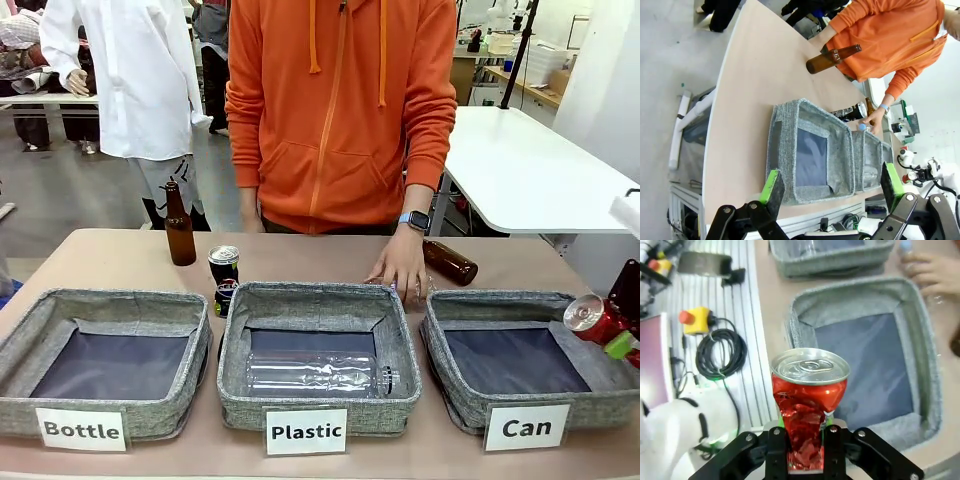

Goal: Sort the can waste into the basket.
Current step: Pick up the can waste from the table and place it in the right Fabric basket.

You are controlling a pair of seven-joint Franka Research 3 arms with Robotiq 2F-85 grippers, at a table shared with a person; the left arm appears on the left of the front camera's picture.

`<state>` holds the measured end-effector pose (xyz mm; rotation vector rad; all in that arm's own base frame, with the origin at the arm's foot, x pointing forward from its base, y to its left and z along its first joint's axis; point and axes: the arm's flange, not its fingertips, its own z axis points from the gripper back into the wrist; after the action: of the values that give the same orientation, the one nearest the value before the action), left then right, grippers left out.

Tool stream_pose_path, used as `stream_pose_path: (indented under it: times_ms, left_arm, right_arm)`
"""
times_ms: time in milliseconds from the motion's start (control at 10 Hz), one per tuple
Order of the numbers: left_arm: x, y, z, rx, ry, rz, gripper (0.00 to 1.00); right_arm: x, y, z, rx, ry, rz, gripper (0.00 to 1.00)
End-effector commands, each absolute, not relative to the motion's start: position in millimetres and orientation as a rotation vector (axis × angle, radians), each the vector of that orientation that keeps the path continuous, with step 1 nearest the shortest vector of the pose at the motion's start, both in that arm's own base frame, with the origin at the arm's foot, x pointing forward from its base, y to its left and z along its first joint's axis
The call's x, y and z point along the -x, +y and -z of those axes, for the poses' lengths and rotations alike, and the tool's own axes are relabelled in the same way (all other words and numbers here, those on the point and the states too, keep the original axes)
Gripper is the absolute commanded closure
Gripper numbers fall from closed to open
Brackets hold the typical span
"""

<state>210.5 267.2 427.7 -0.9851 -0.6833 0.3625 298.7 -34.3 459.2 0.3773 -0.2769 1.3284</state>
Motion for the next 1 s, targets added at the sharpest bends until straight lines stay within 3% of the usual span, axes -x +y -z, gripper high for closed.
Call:
stream_pose_path:
  times_ms: [0,300,400,500,600,900]
  left_arm:
    - [-212.0,267.2,-428.3,0.995,-0.708,-0.347,0.00]
    - [-212.0,267.2,-428.3,0.995,-0.708,-0.347,0.00]
    - [-212.0,267.2,-428.3,0.995,-0.708,-0.347,0.00]
    - [-212.0,267.2,-428.3,0.995,-0.708,-0.347,0.00]
    - [-212.0,267.2,-428.3,0.995,-0.708,-0.347,0.00]
    - [-212.0,267.2,-428.3,0.995,-0.708,-0.347,0.00]
  right_arm:
    - [-301.7,-19.4,-455.6,-0.361,-0.253,-1.286,1.00]
    - [-309.7,-19.1,-458.0,-0.321,-0.343,-1.285,1.00]
    - [-310.6,-21.5,-456.8,-0.295,-0.366,-1.286,0.44]
    - [-313.2,-23.2,-455.7,-0.299,-0.379,-1.282,0.17]
    - [-315.7,-23.9,-454.1,-0.305,-0.381,-1.262,0.00]
    - [-317.7,-27.3,-452.4,-0.341,-0.407,-1.238,0.00]
